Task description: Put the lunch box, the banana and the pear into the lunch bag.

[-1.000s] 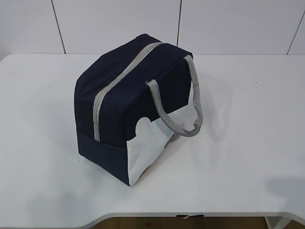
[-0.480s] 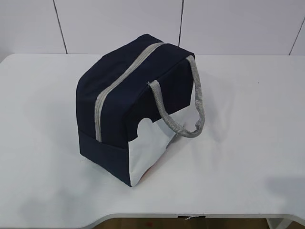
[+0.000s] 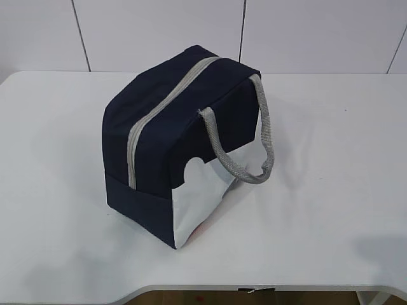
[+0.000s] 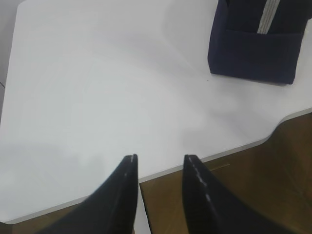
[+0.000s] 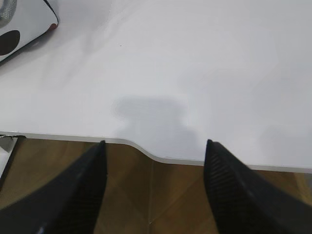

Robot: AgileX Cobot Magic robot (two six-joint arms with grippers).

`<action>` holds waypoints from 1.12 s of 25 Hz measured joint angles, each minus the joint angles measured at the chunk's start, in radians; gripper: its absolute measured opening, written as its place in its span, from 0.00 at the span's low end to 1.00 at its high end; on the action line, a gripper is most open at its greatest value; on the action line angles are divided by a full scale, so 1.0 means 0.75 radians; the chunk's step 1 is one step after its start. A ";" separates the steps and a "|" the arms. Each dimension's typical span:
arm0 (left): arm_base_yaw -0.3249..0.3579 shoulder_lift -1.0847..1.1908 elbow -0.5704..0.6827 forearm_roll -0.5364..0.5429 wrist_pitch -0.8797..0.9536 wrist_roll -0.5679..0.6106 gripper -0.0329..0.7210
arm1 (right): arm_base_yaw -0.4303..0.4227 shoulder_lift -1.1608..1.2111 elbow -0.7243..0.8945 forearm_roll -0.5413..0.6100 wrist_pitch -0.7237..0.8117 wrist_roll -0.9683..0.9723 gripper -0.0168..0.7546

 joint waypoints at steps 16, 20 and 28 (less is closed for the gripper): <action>0.005 0.000 0.000 0.000 0.000 0.000 0.36 | 0.113 0.000 0.000 0.000 0.000 0.000 0.67; 0.005 0.000 0.000 0.000 0.000 0.000 0.36 | 0.115 0.000 0.000 0.000 0.000 0.000 0.67; 0.149 0.000 0.000 0.000 0.000 0.000 0.36 | 0.115 0.000 0.000 0.000 0.000 0.000 0.67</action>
